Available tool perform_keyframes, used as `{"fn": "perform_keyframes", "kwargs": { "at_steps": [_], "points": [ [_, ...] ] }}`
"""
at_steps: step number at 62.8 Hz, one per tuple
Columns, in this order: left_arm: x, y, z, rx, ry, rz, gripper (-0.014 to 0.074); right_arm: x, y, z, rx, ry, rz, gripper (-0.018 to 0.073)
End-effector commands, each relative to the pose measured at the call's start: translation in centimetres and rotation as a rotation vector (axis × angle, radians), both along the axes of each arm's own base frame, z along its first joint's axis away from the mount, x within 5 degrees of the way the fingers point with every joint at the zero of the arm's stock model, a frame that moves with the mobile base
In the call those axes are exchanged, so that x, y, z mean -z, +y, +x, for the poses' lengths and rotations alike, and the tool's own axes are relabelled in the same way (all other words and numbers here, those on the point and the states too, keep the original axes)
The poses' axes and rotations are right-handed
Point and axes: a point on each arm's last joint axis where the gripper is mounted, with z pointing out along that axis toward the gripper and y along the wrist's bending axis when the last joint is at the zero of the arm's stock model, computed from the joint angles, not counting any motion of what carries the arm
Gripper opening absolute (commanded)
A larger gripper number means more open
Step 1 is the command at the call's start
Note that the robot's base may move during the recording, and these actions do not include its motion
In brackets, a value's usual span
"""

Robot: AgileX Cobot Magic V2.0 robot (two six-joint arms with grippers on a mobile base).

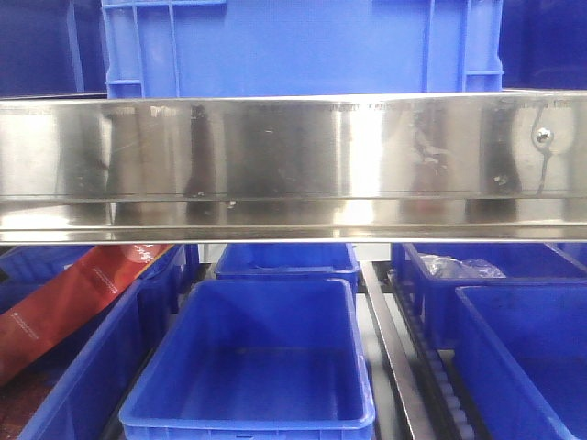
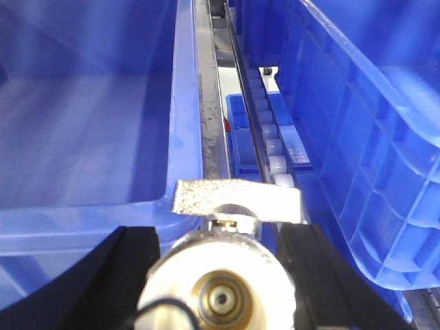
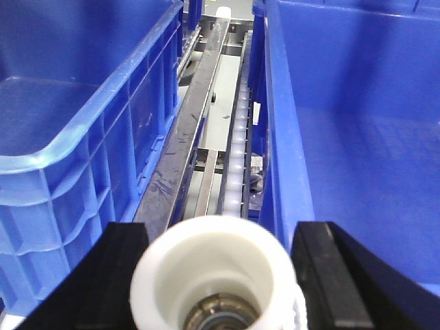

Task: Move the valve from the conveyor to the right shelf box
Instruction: 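Lower both valves into the blue bin and open both grippers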

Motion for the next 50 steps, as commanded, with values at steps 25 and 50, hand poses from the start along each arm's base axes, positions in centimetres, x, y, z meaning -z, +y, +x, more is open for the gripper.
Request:
{"fn": "perform_keyframes", "kwargs": {
  "at_steps": [25,50],
  "points": [
    [-2.7,-0.8,0.5,0.033,-0.164,-0.004,-0.0111,-3.5,-0.1,-0.4,0.014,-0.177,0.005,-0.0154],
    [-10.2,-9.1,8.2,0.355,-0.254,0.015,-0.0111,-11.1,5.6,4.4,-0.212,-0.316,0.047,-0.0154]
  ]
}}
